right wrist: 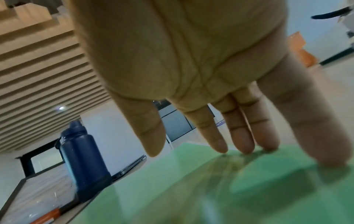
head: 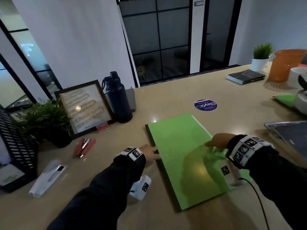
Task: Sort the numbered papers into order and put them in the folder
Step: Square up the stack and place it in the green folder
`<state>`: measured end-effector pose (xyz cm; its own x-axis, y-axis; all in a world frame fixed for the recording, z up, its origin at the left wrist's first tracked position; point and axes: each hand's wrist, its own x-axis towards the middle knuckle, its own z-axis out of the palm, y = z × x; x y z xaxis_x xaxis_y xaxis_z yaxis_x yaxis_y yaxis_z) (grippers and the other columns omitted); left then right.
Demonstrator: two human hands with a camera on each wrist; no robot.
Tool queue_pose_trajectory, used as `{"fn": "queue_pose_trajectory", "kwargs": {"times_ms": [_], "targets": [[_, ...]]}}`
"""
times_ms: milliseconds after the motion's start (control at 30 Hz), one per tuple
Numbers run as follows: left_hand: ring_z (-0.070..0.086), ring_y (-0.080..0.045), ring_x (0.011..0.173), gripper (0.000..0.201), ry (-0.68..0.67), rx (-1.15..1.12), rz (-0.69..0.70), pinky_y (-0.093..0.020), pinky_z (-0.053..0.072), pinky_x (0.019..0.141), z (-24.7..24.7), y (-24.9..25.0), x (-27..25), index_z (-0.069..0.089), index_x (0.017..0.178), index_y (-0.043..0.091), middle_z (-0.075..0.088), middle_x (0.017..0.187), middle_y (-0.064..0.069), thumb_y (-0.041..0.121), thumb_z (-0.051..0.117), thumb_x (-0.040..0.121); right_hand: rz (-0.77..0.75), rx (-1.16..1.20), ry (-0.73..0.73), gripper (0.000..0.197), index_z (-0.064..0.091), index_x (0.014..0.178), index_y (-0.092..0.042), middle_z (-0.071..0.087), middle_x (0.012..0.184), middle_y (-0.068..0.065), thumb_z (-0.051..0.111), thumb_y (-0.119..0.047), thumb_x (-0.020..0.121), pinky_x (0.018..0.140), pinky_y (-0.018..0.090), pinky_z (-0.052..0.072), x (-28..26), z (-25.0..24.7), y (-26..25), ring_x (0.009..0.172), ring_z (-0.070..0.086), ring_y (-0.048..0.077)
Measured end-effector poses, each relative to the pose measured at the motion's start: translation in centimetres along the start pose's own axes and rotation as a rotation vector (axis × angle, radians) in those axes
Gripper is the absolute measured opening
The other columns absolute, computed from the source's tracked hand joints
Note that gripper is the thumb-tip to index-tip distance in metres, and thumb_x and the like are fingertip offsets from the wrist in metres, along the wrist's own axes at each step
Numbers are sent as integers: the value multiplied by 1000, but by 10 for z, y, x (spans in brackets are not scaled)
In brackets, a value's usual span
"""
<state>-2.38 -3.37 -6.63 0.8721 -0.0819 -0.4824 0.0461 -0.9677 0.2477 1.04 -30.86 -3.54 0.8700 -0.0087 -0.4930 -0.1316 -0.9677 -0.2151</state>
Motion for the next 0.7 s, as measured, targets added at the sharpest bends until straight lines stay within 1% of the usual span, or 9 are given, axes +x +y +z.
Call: {"fn": "queue_pose_trajectory", "kwargs": {"times_ms": [100,200,267,300,367,400,467,567,700], "targets": [[17,-28,144,68,-5,0,-22,-32,18,115,-1,-15,-12,15,149,11,13,156,-17,42,44,96,14,-73,46,55,58,119,-2,59,123,12,44,-49,93,89,24,42,5,6,-11,113,56,24],[20,-26,143,67,-30,-6,-8,-31,19,113,2,-21,-19,20,148,6,17,156,-14,44,41,96,64,-71,110,59,51,130,-6,52,137,10,43,-51,93,98,24,39,10,7,-14,126,48,24],[31,-27,138,64,-31,-55,-12,-33,26,111,5,-25,-17,29,145,6,29,152,-13,46,41,96,47,-75,91,51,59,117,-7,57,127,10,44,-49,94,90,22,41,15,7,-19,117,54,22],[37,-28,133,63,-13,-94,-19,-34,31,109,6,-28,-16,34,142,6,35,149,-13,46,43,95,22,-69,77,43,62,98,-9,61,112,10,45,-48,94,81,21,42,17,8,-23,102,58,20],[45,-29,126,60,37,-161,-70,-36,37,105,6,-35,-15,40,138,6,43,143,-14,46,46,93,-7,-27,57,45,47,62,-14,55,73,3,47,-45,94,58,22,39,19,12,-34,64,51,15],[48,-29,123,58,69,-183,-104,-37,40,103,6,-40,-13,42,136,6,46,139,-14,45,48,93,-19,-5,44,48,43,57,-14,48,63,0,49,-44,93,52,20,35,21,14,-40,54,44,12],[53,-29,117,57,119,-190,-173,-38,44,99,6,-53,-11,45,133,7,51,134,-13,44,51,90,-69,32,5,44,51,64,-9,46,60,0,51,-42,93,50,19,36,26,22,-51,53,43,11],[52,-28,116,66,126,-135,-302,-36,45,97,2,-77,-16,41,134,5,49,133,-12,49,55,86,-121,227,-65,31,53,84,-4,46,68,5,54,-33,93,61,28,46,31,34,-73,66,49,19],[51,-28,117,85,131,-172,-425,-37,44,99,-2,-113,-22,34,136,4,46,135,-12,55,62,75,-150,440,-115,22,53,93,-1,46,75,8,56,-23,92,58,29,46,24,44,-108,73,49,24]]}}
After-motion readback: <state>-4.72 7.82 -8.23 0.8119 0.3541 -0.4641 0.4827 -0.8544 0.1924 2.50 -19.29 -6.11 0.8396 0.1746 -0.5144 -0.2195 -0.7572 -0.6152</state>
